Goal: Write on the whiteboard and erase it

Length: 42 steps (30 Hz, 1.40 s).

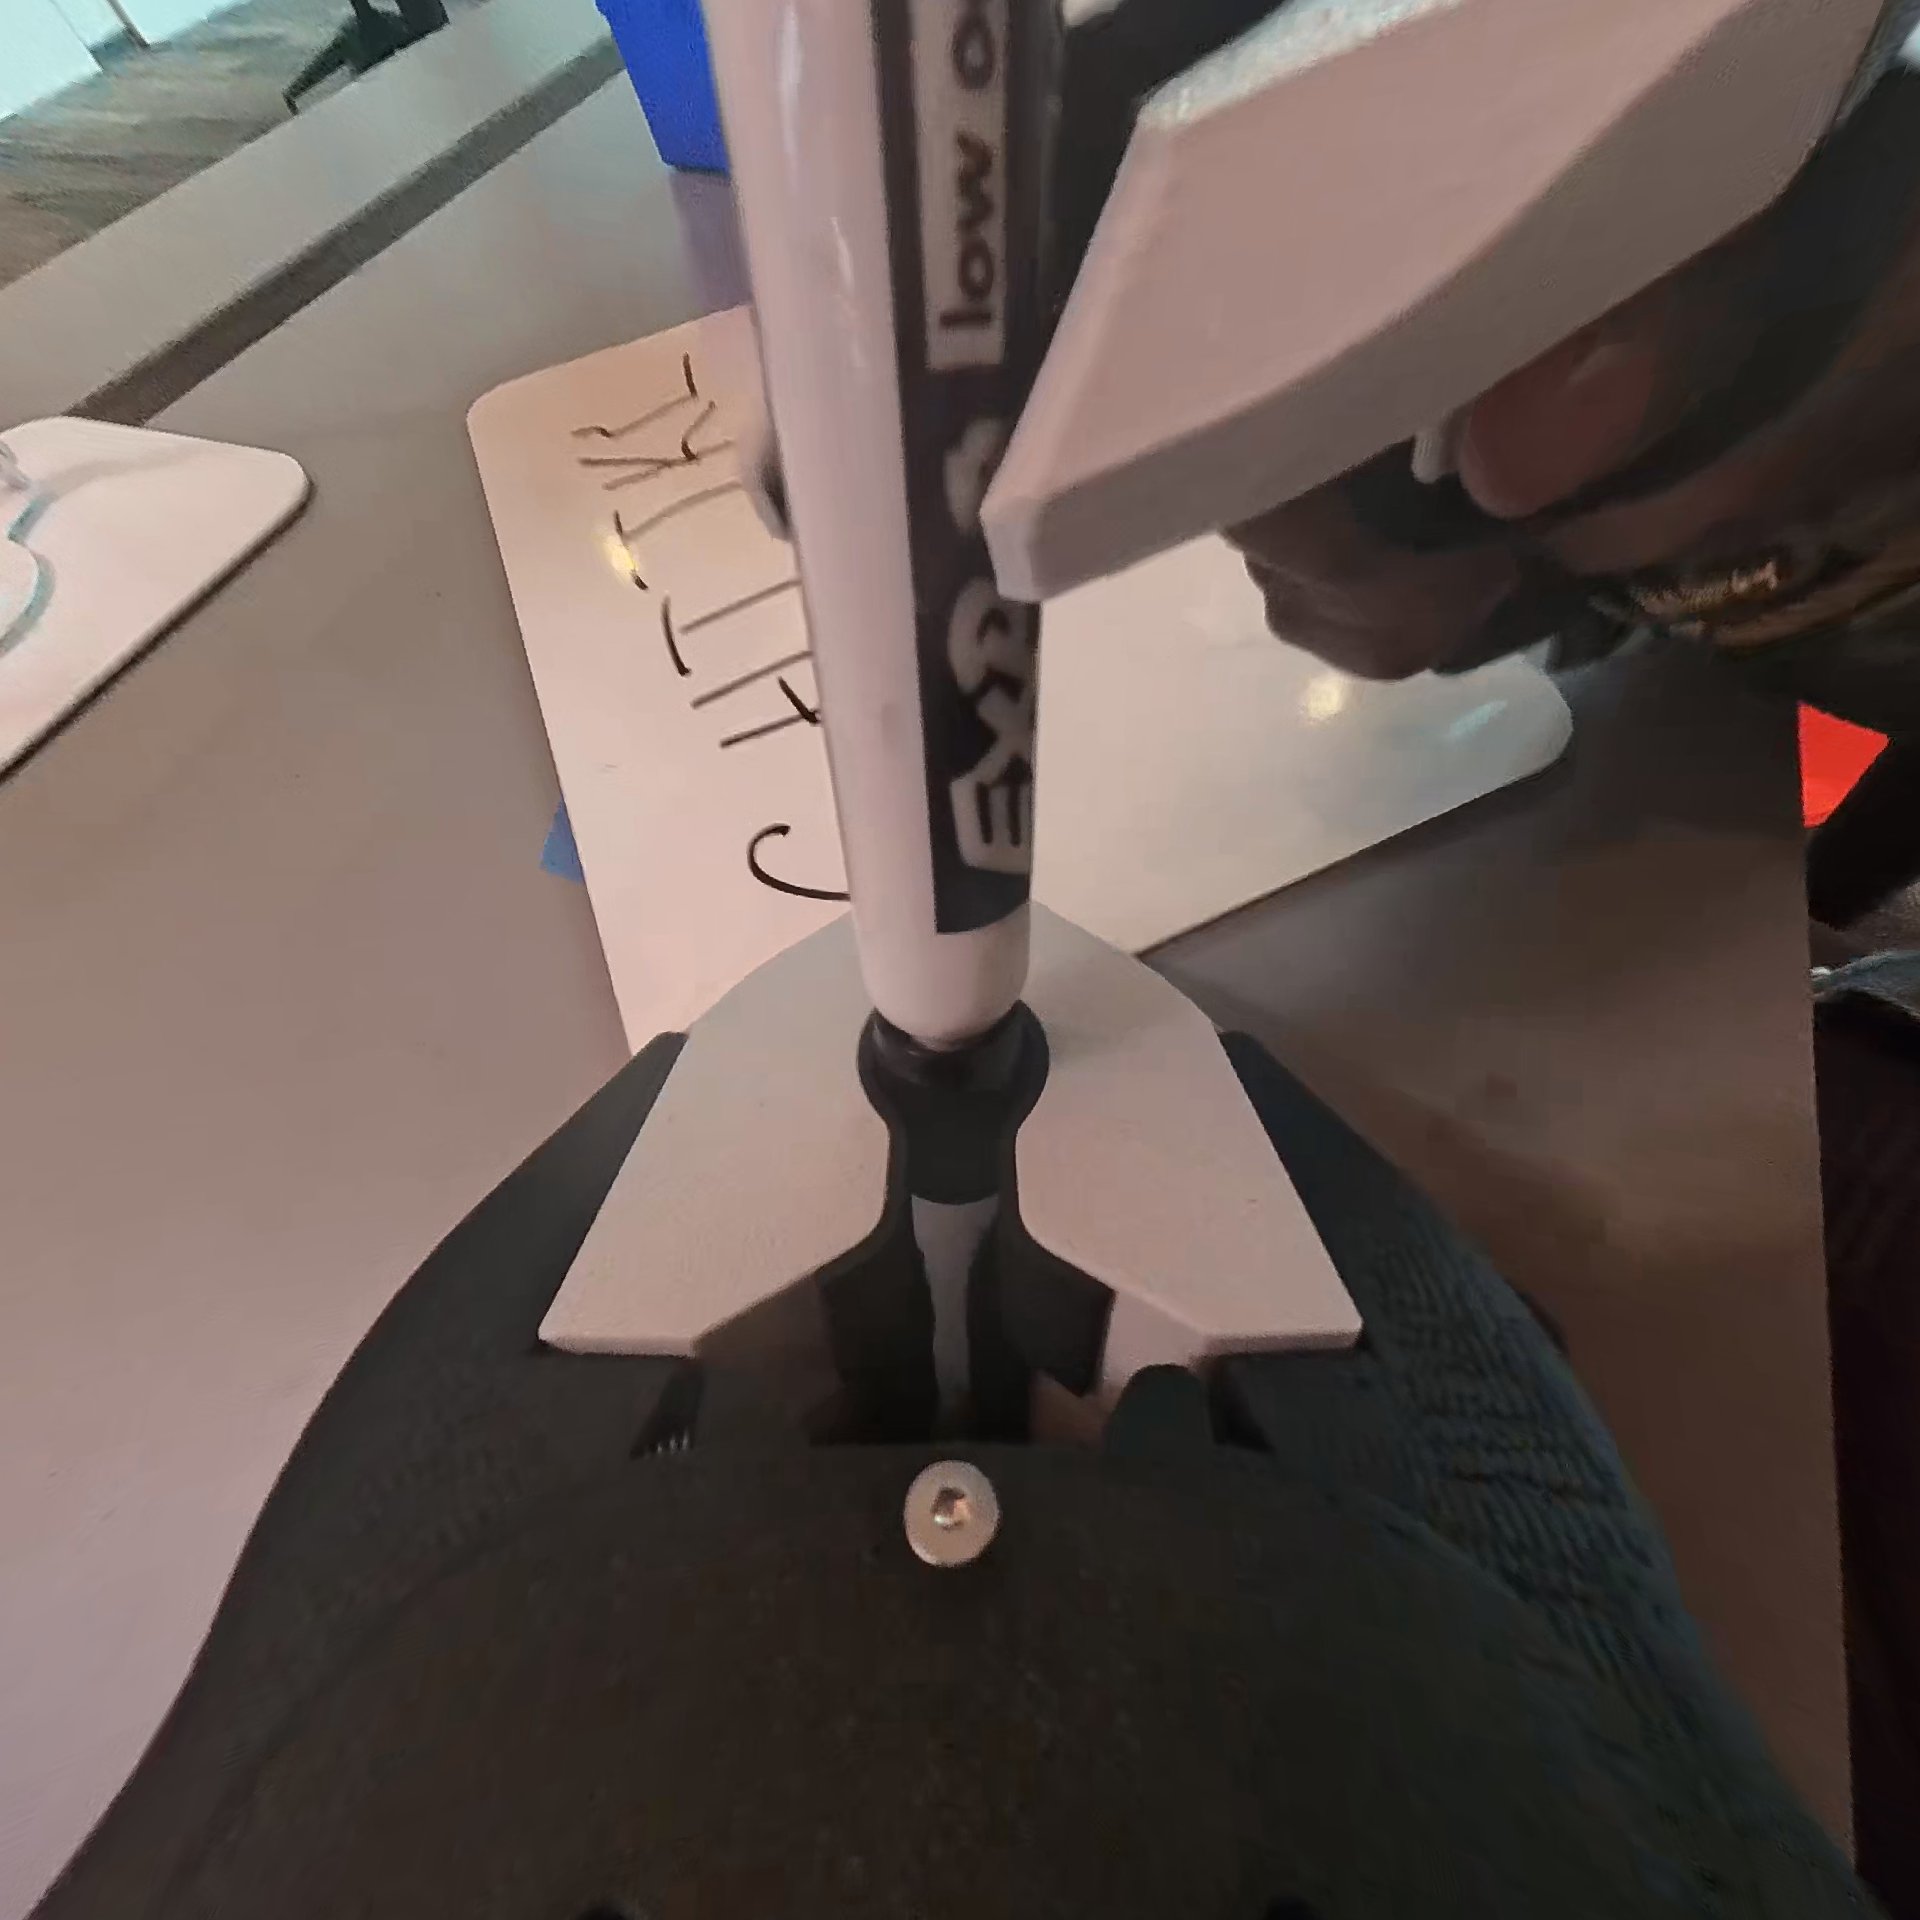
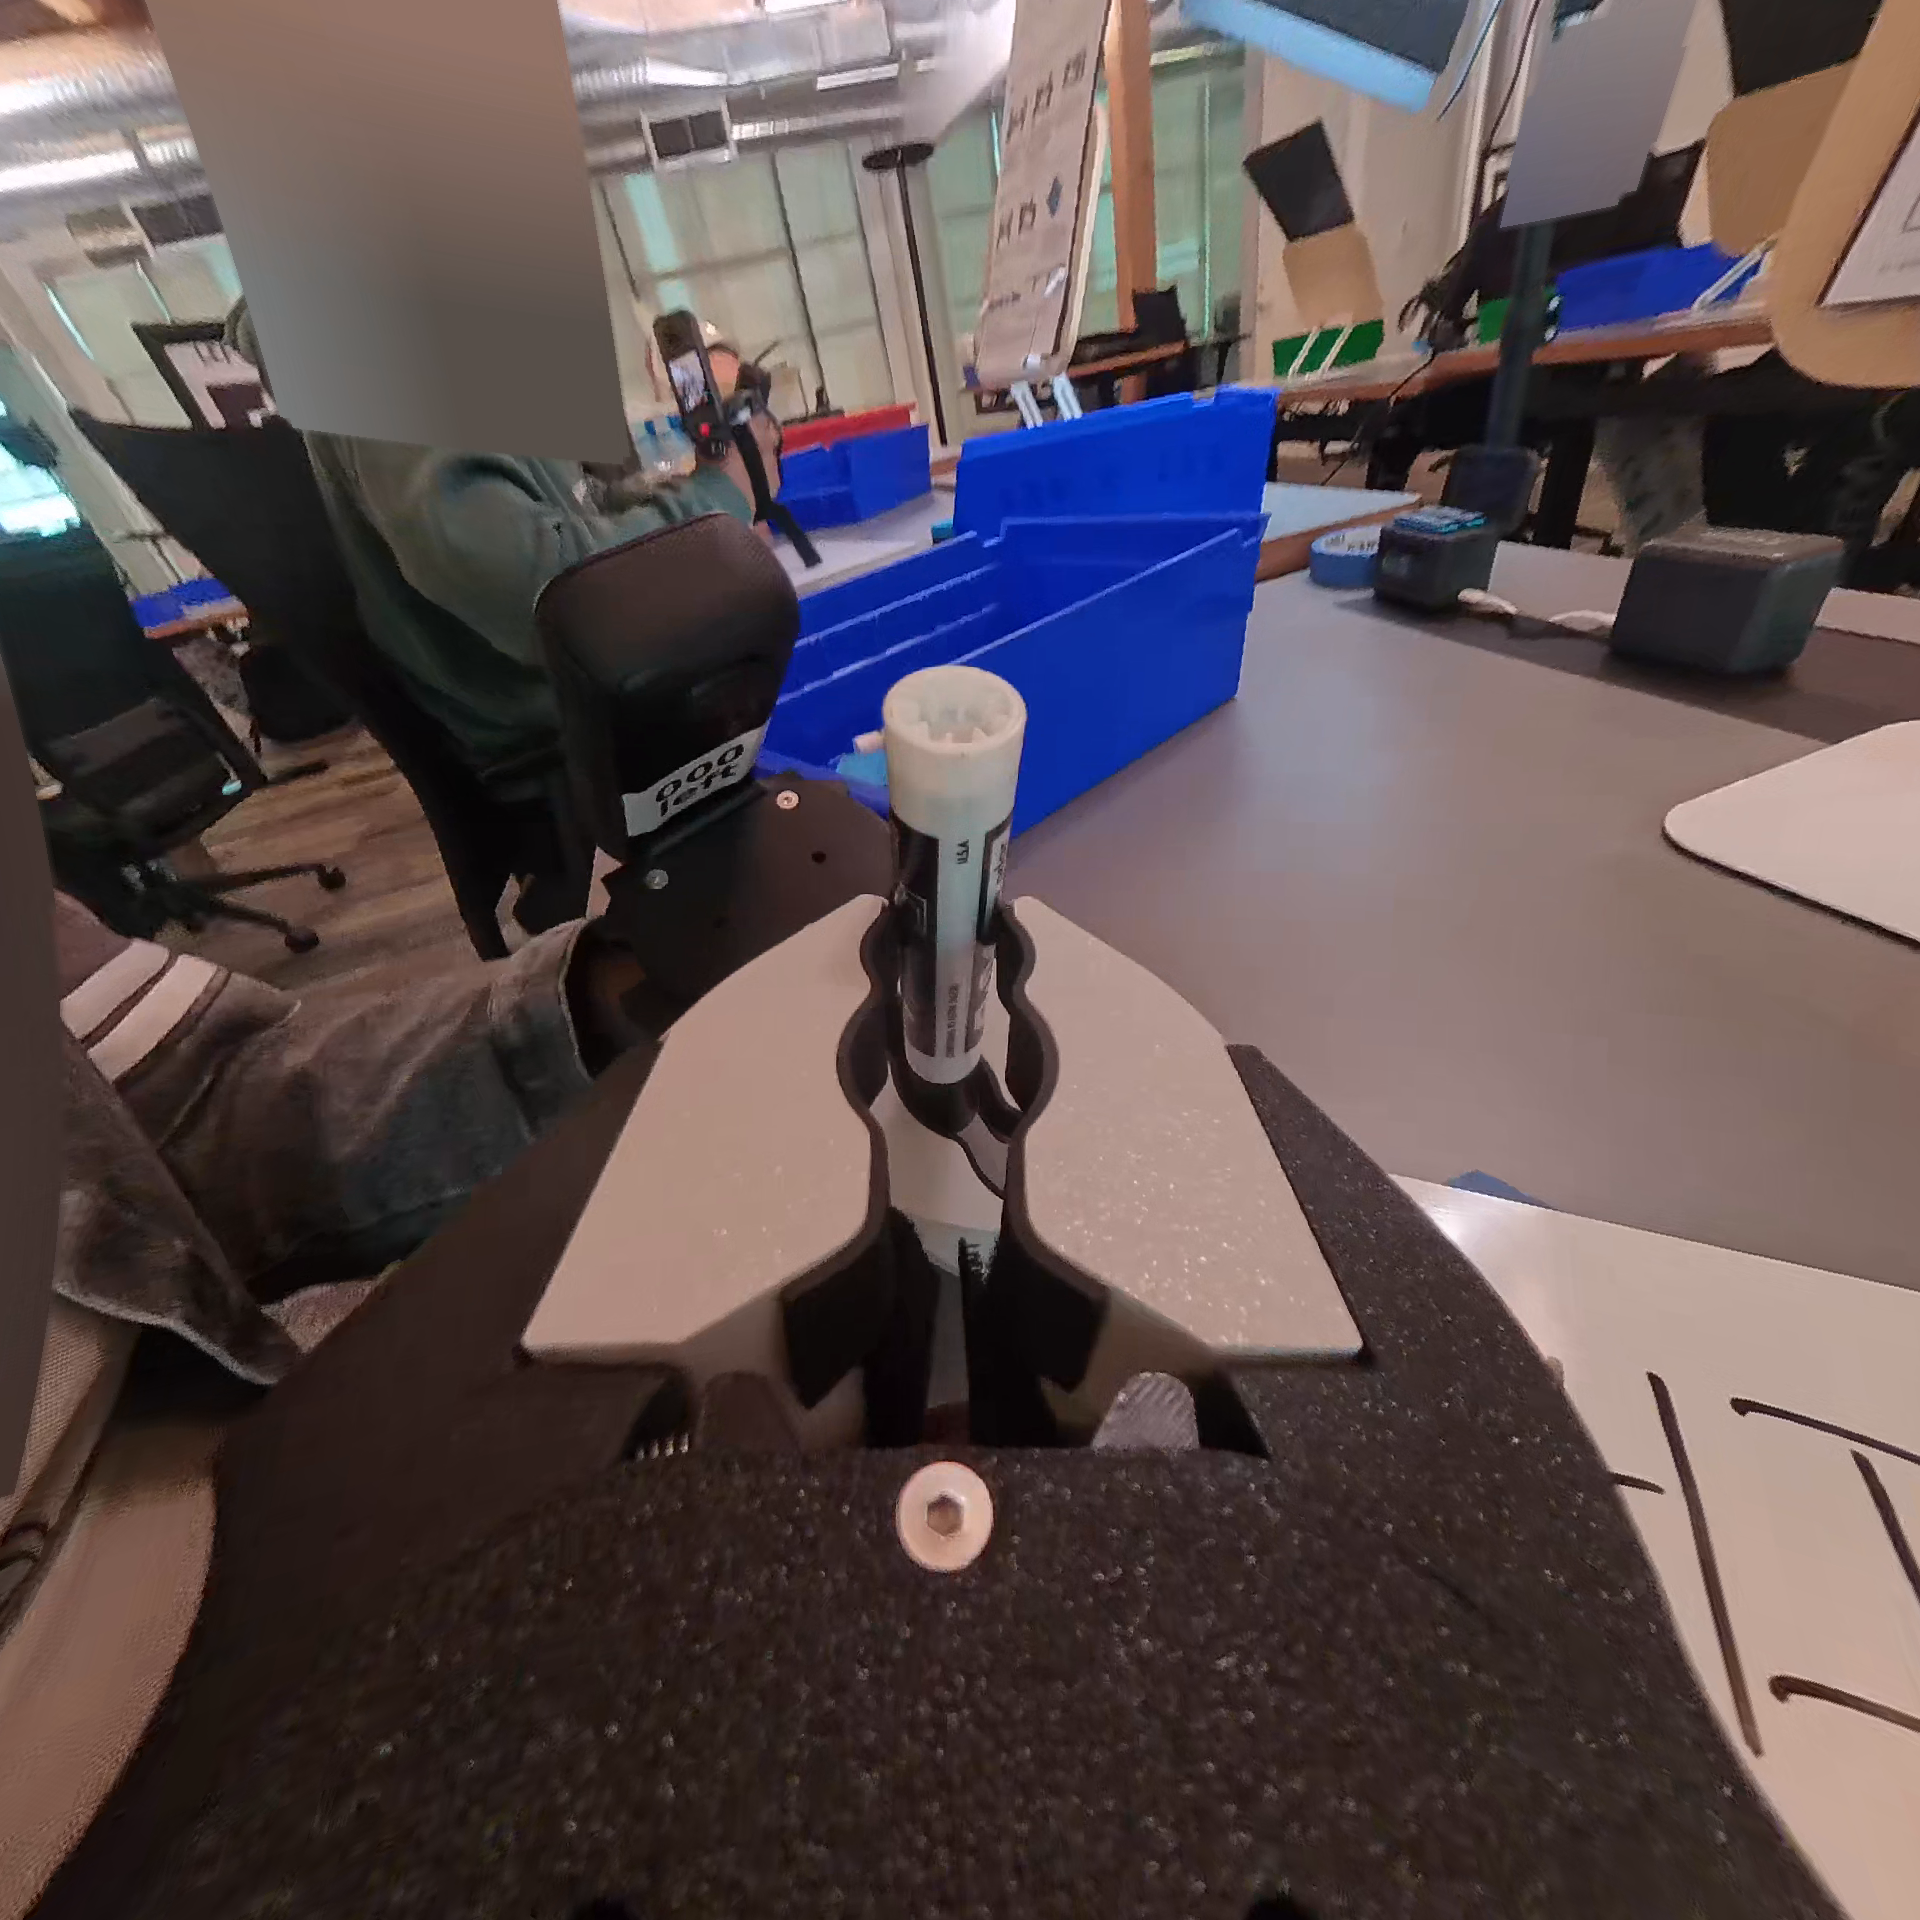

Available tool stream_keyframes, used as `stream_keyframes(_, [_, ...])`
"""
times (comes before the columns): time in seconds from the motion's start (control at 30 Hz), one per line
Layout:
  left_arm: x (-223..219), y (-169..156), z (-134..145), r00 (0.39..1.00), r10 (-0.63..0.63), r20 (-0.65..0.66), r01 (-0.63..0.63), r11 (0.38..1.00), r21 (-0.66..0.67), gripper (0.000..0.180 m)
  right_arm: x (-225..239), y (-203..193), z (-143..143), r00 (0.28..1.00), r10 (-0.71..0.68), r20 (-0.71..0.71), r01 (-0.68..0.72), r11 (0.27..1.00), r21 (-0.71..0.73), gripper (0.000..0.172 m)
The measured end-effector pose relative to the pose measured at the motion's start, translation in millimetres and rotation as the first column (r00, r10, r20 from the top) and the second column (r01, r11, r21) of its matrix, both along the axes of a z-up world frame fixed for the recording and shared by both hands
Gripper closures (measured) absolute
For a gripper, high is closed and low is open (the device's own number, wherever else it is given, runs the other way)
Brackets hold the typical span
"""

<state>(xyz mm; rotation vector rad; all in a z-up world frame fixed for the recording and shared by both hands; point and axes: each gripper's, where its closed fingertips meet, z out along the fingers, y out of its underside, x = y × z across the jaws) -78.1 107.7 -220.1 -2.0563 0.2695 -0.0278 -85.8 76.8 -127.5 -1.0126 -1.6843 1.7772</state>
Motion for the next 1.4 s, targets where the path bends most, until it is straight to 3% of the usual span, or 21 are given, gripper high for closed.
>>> stream_keyframes(0.17, [6.1, 0.4, 34.4, 0.997, -0.049, 0.066, 0.032, 0.970, 0.243, 0.164, 6.5, 2.6, 3.9, 0.998, -0.039, -0.050, 0.034, 0.995, -0.099, 0.154])
stream_keyframes(0.5, [11.1, -1.3, 38.8, 0.995, -0.085, 0.043, 0.071, 0.962, 0.264, 0.165, 11.0, 5.7, 5.4, 1.000, 0.010, 0.005, -0.009, 0.970, -0.242, 0.153])
stream_keyframes(0.63, [8.6, -0.7, 30.5, 0.998, -0.064, 0.001, 0.063, 0.973, 0.223, 0.166, 16.7, 12.2, -2.0, 0.998, 0.022, 0.060, -0.013, 0.990, -0.142, 0.150])
stream_keyframes(0.77, [7.7, -0.5, 24.7, 0.998, -0.060, -0.003, 0.059, 0.982, 0.182, 0.166, 26.9, 39.3, 2.9, 0.995, -0.020, 0.093, 0.004, 0.985, 0.170, 0.125])
stream_keyframes(0.87, [8.8, -0.2, 21.2, 0.998, -0.067, -0.013, 0.068, 0.985, 0.159, 0.166, 27.4, 48.5, 10.5, 0.991, 0.007, 0.134, -0.072, 0.872, 0.485, 0.112])
stream_keyframes(0.97, [10.8, -0.8, 17.9, 0.997, -0.082, -0.016, 0.083, 0.987, 0.135, 0.166, 28.1, 38.6, 10.4, 0.964, 0.109, 0.244, -0.250, 0.693, 0.677, 0.116])
stream_keyframes(1.1, [14.0, -0.6, 12.5, 0.994, -0.099, -0.042, 0.103, 0.990, 0.101, 0.166, 25.3, 25.3, -2.4, 0.907, 0.187, 0.377, -0.419, 0.486, 0.767, 0.121])
stream_keyframes(1.2, [15.8, -0.9, 11.1, 0.993, -0.111, -0.049, 0.115, 0.989, 0.092, 0.166, 23.3, 25.0, -20.7, 0.870, 0.162, 0.465, -0.492, 0.344, 0.800, 0.128])
stream_keyframes(1.3, [18.2, -1.7, 8.8, 0.990, -0.127, -0.062, 0.131, 0.988, 0.078, 0.166, 27.3, 19.9, -27.6, 0.847, 0.176, 0.501, -0.531, 0.292, 0.795, 0.152])
stream_keyframes(1.4, [16.5, -0.6, 12.4, 0.992, -0.104, -0.069, 0.111, 0.988, 0.107, 0.162, 28.3, 20.0, -26.2, 0.866, 0.168, 0.470, -0.499, 0.322, 0.804, 0.153])
